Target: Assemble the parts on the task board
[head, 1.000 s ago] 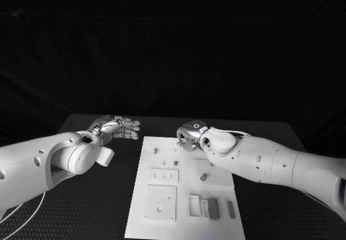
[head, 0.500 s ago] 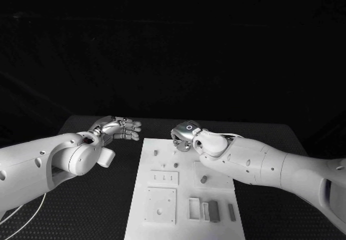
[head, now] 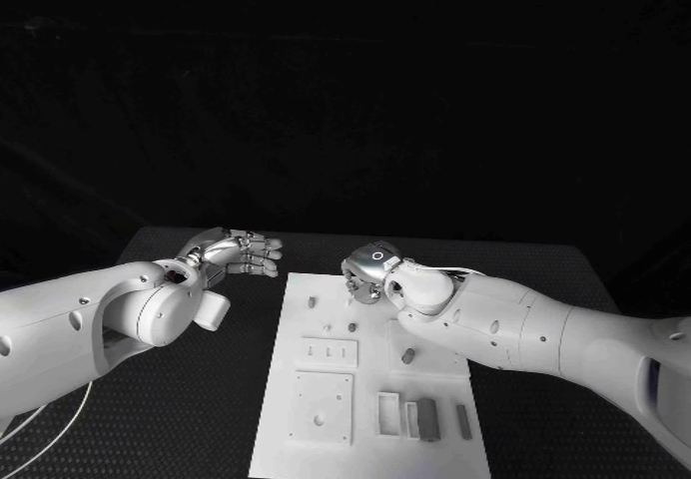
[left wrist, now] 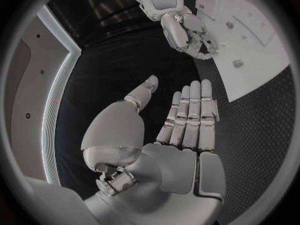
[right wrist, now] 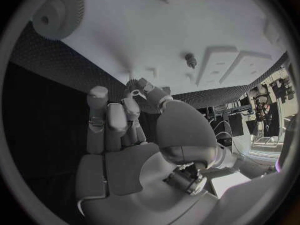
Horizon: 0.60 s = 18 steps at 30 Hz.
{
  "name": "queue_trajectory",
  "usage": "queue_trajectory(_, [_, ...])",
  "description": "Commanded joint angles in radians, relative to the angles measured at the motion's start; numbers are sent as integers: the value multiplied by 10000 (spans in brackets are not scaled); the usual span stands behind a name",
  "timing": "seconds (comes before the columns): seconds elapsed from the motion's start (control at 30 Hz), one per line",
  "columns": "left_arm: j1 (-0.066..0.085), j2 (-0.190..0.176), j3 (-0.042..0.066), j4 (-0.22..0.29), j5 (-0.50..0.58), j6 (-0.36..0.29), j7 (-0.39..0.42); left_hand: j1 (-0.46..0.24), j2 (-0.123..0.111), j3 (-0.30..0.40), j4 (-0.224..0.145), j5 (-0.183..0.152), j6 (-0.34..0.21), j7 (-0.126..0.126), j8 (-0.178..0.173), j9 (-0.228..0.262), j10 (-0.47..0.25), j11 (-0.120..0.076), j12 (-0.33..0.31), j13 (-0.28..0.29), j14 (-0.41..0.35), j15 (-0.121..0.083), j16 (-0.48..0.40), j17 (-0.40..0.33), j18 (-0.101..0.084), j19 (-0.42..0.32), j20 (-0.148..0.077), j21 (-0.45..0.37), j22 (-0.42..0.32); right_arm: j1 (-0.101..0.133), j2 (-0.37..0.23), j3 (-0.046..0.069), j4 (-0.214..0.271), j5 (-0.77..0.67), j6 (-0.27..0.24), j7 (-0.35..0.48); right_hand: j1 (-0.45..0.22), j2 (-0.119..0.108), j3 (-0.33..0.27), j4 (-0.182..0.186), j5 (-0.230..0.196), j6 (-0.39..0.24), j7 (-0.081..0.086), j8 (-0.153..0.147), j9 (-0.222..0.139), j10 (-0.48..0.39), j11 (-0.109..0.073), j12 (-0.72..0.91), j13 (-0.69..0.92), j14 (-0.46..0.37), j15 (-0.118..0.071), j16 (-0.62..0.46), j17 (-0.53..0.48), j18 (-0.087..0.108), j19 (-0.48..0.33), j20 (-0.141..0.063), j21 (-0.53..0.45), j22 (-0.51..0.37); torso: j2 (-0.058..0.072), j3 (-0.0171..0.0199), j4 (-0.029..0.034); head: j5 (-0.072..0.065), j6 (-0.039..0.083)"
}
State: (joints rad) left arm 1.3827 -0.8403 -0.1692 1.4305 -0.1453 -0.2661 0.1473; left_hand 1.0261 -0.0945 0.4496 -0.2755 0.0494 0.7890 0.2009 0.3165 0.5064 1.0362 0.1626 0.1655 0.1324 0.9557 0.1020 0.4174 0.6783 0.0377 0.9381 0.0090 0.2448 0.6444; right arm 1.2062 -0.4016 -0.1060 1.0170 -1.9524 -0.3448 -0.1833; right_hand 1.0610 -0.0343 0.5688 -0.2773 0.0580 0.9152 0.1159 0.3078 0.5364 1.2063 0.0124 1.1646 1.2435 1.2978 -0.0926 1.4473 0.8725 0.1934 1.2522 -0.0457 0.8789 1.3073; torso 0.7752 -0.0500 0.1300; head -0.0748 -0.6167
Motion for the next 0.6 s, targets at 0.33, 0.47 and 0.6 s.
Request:
queue_trajectory(0.33, [37,-11,11,42,-28,123,48,-97,0,-70,-8,0,-72,10,-42,-15,-68,25,-79,-18,-44,47,-78,27,106,-70,-15,-58,-15,-2,-38,-9,-11,-157,333,-53,-6,-95,20,17,22,151,34,-30,25,52,-56,-30,3,4,-83,67,-11,684,6,-65,47,209,30,11,-16,63,-22])
queue_trajectory(0.47, [41,-16,11,42,-29,119,48,-95,-2,-71,-10,0,-72,10,-43,-15,-70,26,-84,-18,-44,47,-83,31,107,-70,-15,-61,-15,-2,-45,-9,-54,-143,332,-54,-7,-102,21,18,22,154,34,-30,27,45,-56,-43,-7,4,-83,68,-11,684,7,-65,48,208,42,14,-9,46,-23])
queue_trajectory(0.6, [50,-18,12,52,-30,117,45,-95,-3,-71,-11,0,-72,10,-44,-15,-70,27,-87,-18,-44,47,-86,34,107,-69,-15,-62,-16,-3,10,-9,-101,-94,316,-26,-7,-106,23,18,22,155,33,-31,28,51,-57,-39,-3,4,-84,69,-12,684,7,-65,48,208,42,-3,0,32,-39])
